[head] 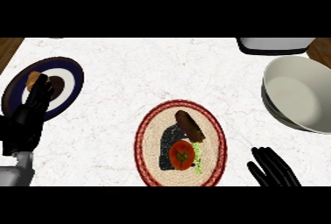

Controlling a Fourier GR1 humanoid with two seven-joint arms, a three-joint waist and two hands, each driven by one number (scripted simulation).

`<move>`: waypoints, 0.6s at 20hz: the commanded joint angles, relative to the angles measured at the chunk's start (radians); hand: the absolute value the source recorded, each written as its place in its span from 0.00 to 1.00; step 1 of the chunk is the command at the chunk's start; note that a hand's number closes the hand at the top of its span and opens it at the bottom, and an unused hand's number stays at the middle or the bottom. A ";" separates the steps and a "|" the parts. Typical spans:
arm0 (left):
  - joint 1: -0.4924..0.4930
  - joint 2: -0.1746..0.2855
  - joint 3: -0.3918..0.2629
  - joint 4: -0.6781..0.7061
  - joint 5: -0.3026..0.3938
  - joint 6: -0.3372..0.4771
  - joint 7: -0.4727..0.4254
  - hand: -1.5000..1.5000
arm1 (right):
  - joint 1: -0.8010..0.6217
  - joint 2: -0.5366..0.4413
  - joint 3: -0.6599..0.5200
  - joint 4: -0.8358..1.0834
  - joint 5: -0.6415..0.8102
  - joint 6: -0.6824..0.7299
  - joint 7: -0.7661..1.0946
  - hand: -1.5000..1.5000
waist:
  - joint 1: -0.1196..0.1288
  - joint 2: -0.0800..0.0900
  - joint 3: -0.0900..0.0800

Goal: Pick the tomato from the placemat and place it in the bowl

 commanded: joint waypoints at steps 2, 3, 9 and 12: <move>-0.011 -0.029 -0.026 -0.035 -0.036 0.015 0.027 0.50 | -0.076 0.020 0.010 -0.224 0.103 0.287 0.244 0.00 | 0.018 0.003 -0.001; -0.027 0.007 0.017 -0.013 -0.004 -0.024 0.028 0.50 | -0.091 0.022 0.026 -0.216 0.135 0.335 0.284 0.00 | 0.018 0.003 -0.002; -0.095 -0.031 -0.010 0.019 -0.043 0.014 0.064 0.50 | -0.334 0.081 0.078 -0.067 0.109 0.651 0.491 0.00 | 0.031 0.007 -0.003; -0.069 -0.003 0.005 0.008 -0.026 -0.036 0.043 0.50 | -0.463 0.143 0.044 -0.012 0.001 0.828 0.589 0.00 | 0.044 0.009 -0.003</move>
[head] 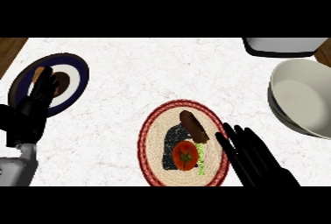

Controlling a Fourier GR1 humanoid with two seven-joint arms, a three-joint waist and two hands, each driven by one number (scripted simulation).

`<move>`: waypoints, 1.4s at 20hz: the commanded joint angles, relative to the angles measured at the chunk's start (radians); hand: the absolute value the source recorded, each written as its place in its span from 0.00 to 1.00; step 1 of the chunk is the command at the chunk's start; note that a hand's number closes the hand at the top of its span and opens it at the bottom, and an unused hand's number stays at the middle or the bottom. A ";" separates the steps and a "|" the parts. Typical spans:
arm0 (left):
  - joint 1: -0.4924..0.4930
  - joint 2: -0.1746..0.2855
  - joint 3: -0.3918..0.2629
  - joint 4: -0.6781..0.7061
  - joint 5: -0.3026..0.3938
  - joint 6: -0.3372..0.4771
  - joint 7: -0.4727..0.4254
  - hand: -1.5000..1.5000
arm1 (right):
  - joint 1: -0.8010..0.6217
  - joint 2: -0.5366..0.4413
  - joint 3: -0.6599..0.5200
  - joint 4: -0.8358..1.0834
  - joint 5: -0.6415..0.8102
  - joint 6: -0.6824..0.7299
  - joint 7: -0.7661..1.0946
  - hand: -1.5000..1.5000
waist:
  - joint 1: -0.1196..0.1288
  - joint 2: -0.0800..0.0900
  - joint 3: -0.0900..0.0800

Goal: Pick the tomato from the placemat and place it in the bowl

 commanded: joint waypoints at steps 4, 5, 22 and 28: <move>0.012 -0.003 0.019 -0.014 -0.003 -0.021 0.000 0.50 | -0.243 0.205 0.040 0.103 -0.097 0.364 0.239 0.00 | 0.005 -0.001 0.002; 0.006 -0.001 0.036 0.029 0.015 -0.050 -0.017 0.50 | -0.236 0.214 0.016 0.119 -0.143 0.387 0.231 0.00 | -0.002 0.000 0.002; 0.073 -0.046 0.061 -0.059 -0.052 -0.052 -0.012 0.50 | -0.308 0.270 0.073 0.436 0.088 0.341 0.120 0.00 | -0.006 -0.004 0.004; 0.059 -0.108 0.061 -0.012 -0.109 -0.072 -0.025 0.50 | -0.274 0.337 0.028 0.459 0.123 0.372 0.080 0.00 | -0.013 -0.002 0.004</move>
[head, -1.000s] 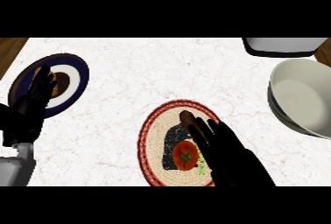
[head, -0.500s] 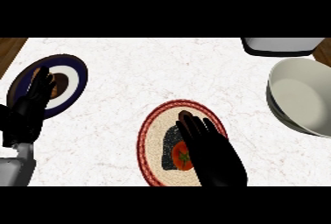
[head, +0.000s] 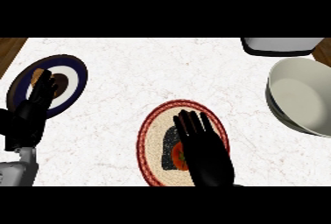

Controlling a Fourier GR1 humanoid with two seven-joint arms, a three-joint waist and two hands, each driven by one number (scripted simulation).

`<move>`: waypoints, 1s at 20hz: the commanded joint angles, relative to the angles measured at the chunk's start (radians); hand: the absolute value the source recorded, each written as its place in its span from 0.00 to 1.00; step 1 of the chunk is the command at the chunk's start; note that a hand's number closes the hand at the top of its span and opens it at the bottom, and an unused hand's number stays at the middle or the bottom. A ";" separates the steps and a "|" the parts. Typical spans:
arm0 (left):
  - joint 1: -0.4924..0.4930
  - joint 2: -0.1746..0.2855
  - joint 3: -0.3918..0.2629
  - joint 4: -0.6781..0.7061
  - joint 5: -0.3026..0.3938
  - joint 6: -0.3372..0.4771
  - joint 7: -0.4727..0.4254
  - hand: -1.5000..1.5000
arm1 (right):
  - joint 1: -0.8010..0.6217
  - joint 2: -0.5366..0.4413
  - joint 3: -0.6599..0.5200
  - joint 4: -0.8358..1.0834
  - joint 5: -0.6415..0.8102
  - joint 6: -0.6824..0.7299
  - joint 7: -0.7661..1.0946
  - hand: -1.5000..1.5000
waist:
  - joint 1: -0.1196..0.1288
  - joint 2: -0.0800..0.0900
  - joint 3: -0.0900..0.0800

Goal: Pick the tomato from the placemat and place it in the bowl

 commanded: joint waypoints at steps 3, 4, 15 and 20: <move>-0.028 -0.037 0.018 -0.010 -0.031 -0.007 0.036 0.50 | 0.058 0.056 0.007 0.093 0.048 -0.016 -0.035 0.00 | -0.002 0.000 0.000; -0.001 -0.033 0.027 -0.026 -0.032 -0.016 0.032 0.50 | 0.082 0.065 0.023 0.086 0.055 -0.008 -0.026 0.00 | -0.001 0.000 0.000; -0.036 -0.096 0.060 0.035 -0.106 -0.040 -0.014 0.50 | 0.125 0.110 -0.024 0.169 0.163 -0.091 -0.115 0.00 | -0.004 0.000 0.000; -0.048 -0.071 0.111 0.045 -0.075 -0.107 -0.010 0.50 | 0.073 0.149 -0.106 0.332 0.184 -0.171 -0.192 0.00 | -0.001 0.001 0.000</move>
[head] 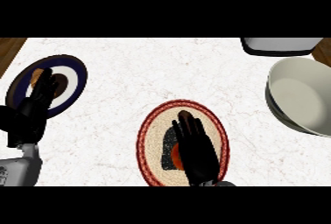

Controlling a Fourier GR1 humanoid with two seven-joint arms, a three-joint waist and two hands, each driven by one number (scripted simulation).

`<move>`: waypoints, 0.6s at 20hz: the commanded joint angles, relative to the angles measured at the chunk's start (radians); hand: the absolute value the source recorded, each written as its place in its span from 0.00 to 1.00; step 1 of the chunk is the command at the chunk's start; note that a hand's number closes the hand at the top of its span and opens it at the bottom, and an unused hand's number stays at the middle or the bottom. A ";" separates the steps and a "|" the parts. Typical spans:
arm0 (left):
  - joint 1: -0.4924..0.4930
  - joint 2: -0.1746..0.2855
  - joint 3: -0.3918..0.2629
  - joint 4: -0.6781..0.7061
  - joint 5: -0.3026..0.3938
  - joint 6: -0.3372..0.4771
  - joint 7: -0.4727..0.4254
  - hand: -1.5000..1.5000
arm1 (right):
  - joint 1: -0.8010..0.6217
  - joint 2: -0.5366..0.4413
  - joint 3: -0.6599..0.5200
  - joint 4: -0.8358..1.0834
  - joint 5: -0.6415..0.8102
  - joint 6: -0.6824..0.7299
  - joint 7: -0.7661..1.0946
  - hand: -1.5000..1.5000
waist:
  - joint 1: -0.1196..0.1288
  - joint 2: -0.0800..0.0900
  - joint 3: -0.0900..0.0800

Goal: Pick the tomato from the placemat and place it in the bowl

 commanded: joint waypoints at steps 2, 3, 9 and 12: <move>-0.016 0.019 0.053 0.022 0.003 -0.042 0.007 0.50 | -0.037 0.051 -0.028 0.066 -0.006 0.020 -0.004 0.00 | 0.001 0.000 0.000; 0.044 -0.012 0.019 -0.041 0.000 -0.032 0.002 0.50 | -0.094 0.051 -0.048 0.087 -0.090 0.060 0.027 1.00 | 0.005 0.000 0.000; 0.050 -0.020 0.033 -0.055 -0.013 -0.035 0.006 0.50 | -0.037 0.052 -0.031 0.168 -0.025 -0.070 -0.132 1.00 | 0.004 -0.001 0.000; 0.021 -0.022 0.054 0.015 -0.005 -0.066 -0.029 0.50 | -0.109 0.052 -0.057 0.131 -0.054 0.011 -0.116 1.00 | 0.001 0.000 0.000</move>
